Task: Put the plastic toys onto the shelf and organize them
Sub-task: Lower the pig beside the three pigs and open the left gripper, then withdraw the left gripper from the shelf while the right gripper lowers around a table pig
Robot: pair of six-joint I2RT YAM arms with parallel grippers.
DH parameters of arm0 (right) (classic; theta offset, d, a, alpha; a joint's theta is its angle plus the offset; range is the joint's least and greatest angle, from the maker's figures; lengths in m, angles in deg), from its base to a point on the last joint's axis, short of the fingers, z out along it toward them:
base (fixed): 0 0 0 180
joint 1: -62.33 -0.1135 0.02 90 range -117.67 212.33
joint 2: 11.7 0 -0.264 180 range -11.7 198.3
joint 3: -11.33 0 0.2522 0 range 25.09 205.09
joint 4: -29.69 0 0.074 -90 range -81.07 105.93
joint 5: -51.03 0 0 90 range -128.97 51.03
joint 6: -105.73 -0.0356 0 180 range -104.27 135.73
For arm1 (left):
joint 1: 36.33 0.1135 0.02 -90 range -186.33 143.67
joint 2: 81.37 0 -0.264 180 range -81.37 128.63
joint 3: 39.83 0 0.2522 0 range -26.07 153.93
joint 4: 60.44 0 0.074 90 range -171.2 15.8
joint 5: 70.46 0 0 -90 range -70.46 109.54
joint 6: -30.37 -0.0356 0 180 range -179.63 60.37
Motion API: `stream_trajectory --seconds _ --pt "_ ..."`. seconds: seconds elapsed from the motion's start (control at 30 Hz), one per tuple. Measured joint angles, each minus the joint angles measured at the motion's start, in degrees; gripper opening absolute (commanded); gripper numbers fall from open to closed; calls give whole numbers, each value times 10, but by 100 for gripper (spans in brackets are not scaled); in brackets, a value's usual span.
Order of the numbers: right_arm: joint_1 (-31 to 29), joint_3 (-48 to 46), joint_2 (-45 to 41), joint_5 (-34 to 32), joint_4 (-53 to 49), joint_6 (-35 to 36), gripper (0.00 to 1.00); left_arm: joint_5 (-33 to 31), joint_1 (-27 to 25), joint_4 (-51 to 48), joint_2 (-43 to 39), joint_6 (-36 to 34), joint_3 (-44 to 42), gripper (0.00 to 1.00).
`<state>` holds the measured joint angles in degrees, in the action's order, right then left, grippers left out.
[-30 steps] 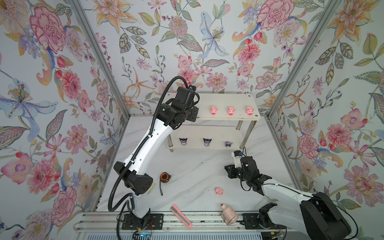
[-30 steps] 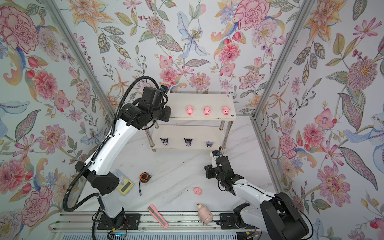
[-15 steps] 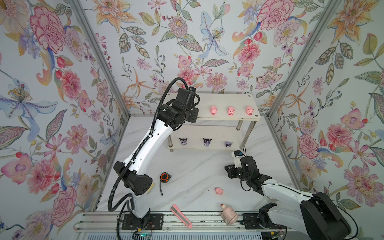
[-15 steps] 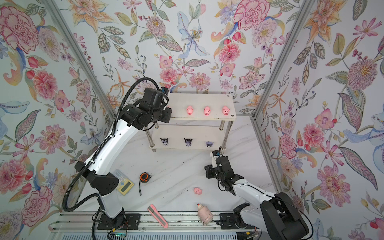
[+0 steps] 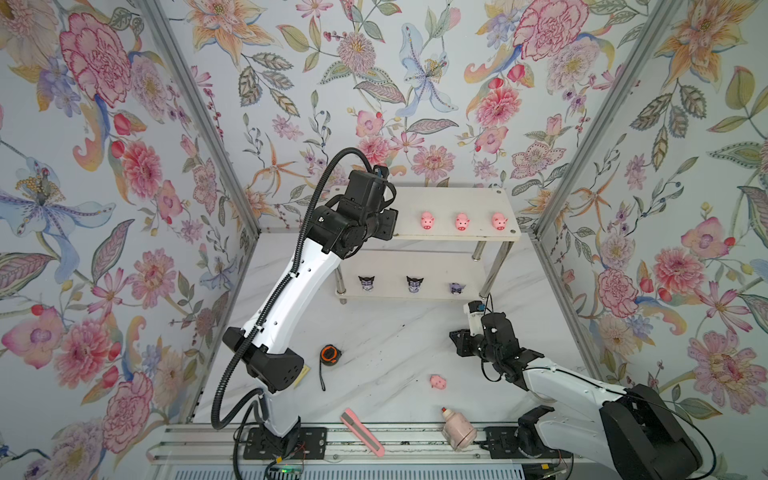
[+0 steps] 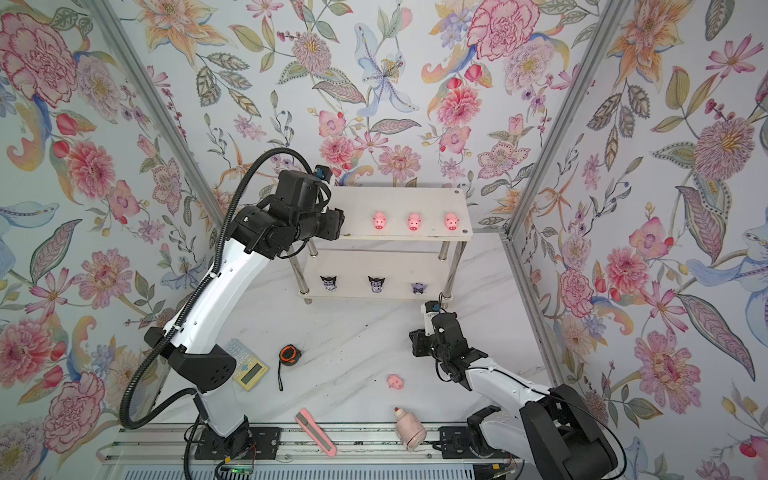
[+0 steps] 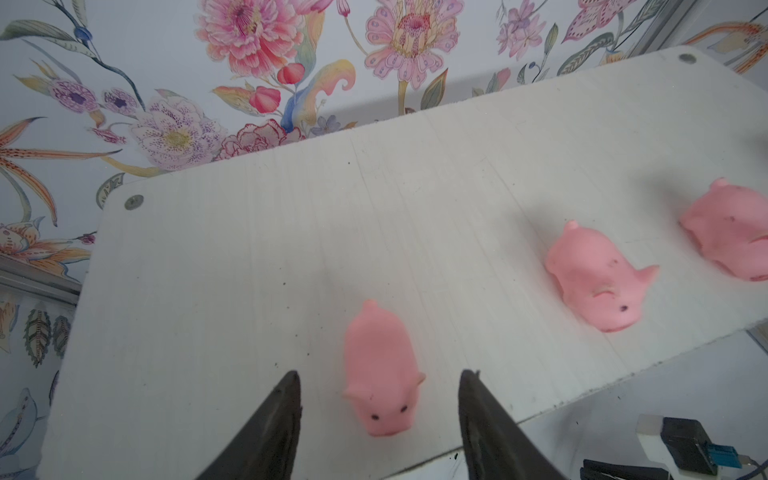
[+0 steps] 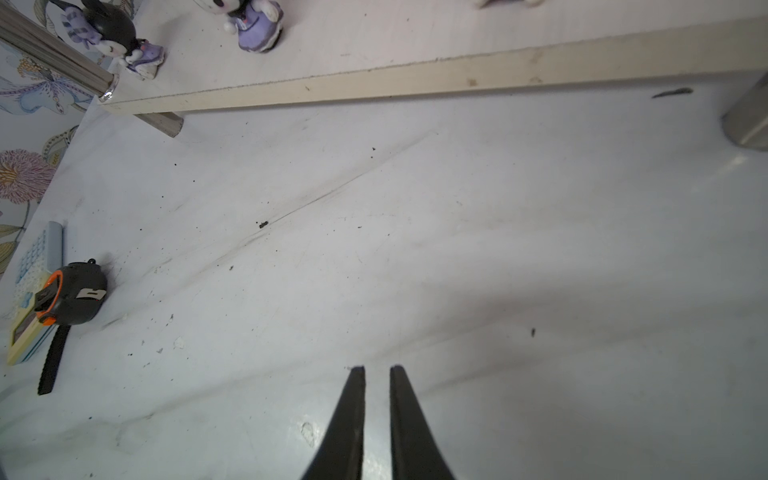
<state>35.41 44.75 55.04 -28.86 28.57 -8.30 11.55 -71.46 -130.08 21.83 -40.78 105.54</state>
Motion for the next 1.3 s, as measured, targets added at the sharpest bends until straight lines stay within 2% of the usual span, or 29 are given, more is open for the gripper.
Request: stream_trajectory --seconds 0.1,0.27,0.37,0.47,0.53,0.63,0.87,1.13,1.2,1.3 --pt "0 0 -2 0 -4 0 16 -1 0 28 -63 0 -52 57" --pt "0 0 -11 -9 -10 0 17 -2 0 93 -225 1 -220 54" --pt "-2 1 -11 -17 -20 0 26 -1 0 123 -292 2 -303 57" --pt "-23 14 -14 -37 -52 3 45 3 0 153 -330 6 -378 59" --pt "-57 32 -27 -62 -85 11 57 8 0 169 -340 7 -422 59" --pt "-113 59 -54 -100 -130 18 63 28 0 196 -344 7 -472 58" --pt "-184 73 -68 -132 -224 14 64 89 0 270 -350 12 -593 58" --pt "-279 84 -19 -120 -295 5 68 130 0 333 -382 11 -706 59" --pt "-291 84 -5 -116 -301 0 67 137 0 345 -390 11 -725 59" --pt "-308 87 23 -110 -311 -8 60 142 0 358 -398 11 -747 59"
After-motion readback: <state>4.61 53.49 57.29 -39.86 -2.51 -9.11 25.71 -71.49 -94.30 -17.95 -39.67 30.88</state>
